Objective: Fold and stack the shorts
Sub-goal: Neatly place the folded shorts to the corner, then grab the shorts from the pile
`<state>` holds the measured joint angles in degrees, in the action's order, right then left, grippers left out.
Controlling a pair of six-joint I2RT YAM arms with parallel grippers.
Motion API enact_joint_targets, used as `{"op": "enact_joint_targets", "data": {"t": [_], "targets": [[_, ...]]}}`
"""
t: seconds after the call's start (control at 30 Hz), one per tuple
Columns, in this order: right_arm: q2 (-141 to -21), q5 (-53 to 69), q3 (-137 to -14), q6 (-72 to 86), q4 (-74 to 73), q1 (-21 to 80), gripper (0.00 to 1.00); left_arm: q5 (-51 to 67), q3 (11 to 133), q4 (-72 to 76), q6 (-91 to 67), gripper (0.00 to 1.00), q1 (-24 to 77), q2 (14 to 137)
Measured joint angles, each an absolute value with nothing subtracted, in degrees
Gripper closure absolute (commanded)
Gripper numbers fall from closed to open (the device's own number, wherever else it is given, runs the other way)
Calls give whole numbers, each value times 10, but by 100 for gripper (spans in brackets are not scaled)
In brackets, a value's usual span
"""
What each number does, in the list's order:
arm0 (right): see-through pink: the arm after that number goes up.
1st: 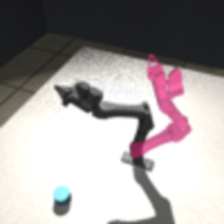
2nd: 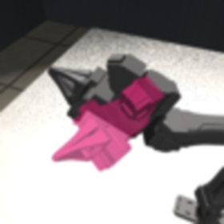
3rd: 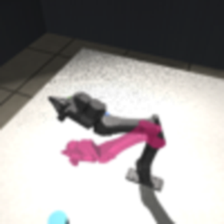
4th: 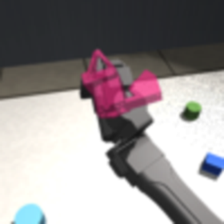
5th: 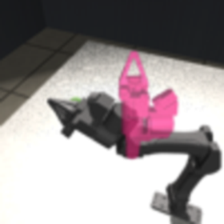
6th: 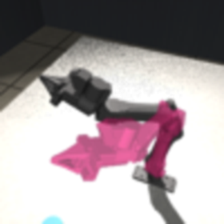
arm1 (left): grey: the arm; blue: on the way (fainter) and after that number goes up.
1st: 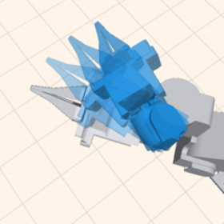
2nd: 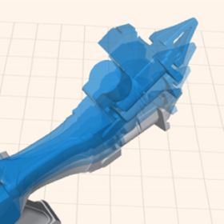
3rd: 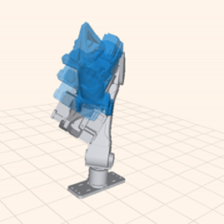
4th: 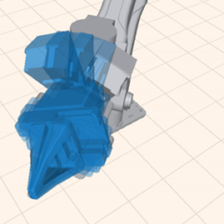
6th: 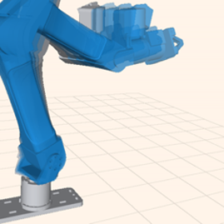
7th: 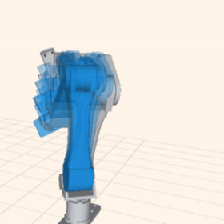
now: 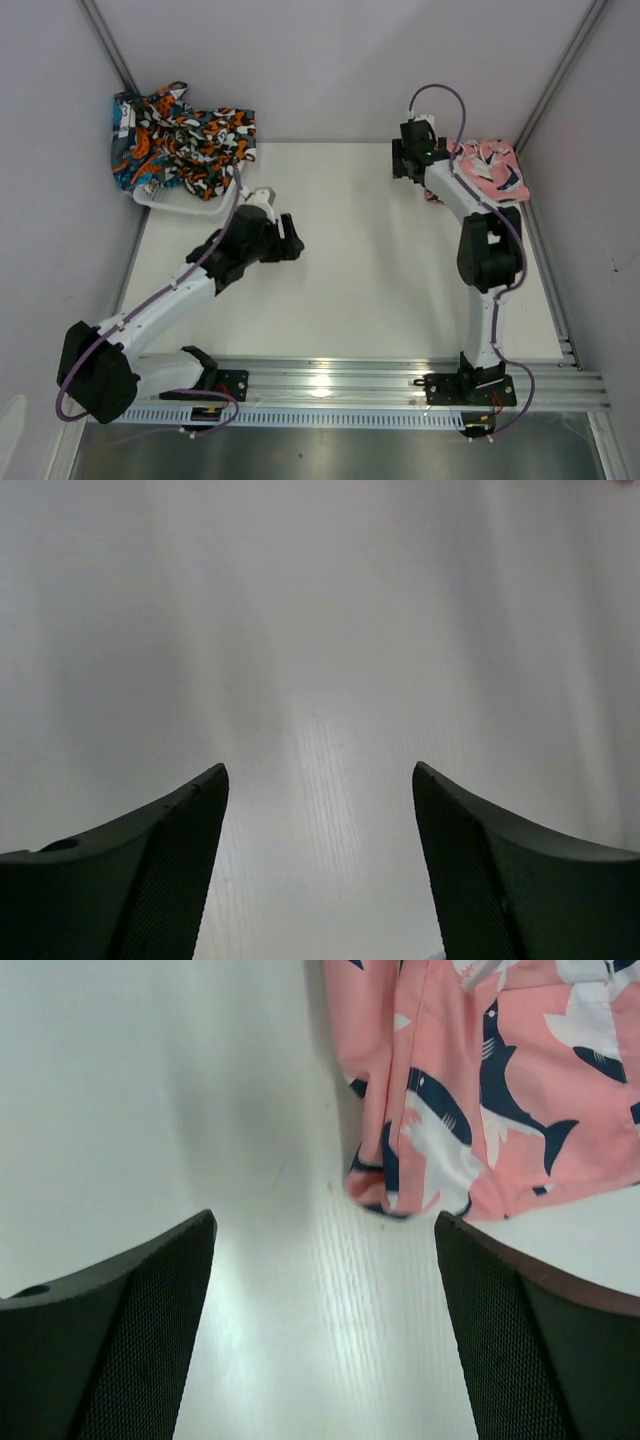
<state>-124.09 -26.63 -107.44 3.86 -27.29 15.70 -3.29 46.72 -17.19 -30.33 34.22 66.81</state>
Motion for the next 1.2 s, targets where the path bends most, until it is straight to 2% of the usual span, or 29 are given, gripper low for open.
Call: {"op": "enact_joint_targets", "data": {"t": [0.03, 0.1, 0.13, 0.3, 0.53, 0.67, 0.9, 1.07, 1.2], "targets": [[-1199, -246, -1042, 44, -259, 159, 9, -35, 481, -178, -299, 19, 320, 663], [-1114, -213, -972, 55, -220, 164, 9, -44, 510, -186, -299, 3, 270, 657], [-1075, -201, -940, 60, -205, 166, 9, -49, 520, -187, -297, 1, 251, 655], [-926, -128, -788, 101, -129, 174, 7, -54, 563, -181, -321, 1, 112, 653], [-873, -67, -644, 146, -69, 190, 4, -46, 617, -135, -395, 1, -44, 709], [-862, -53, -615, 155, -63, 211, 4, -62, 671, -114, -426, 1, -73, 780], [-845, -40, -615, 161, -34, 219, 4, -116, 843, -88, -452, 1, -83, 976], [-845, -38, -615, 165, -30, 215, 4, -143, 1021, -129, -462, 1, -85, 1141], [-845, -34, -615, 169, -30, 213, 4, -164, 1093, -154, -465, 3, -87, 1215]]}}
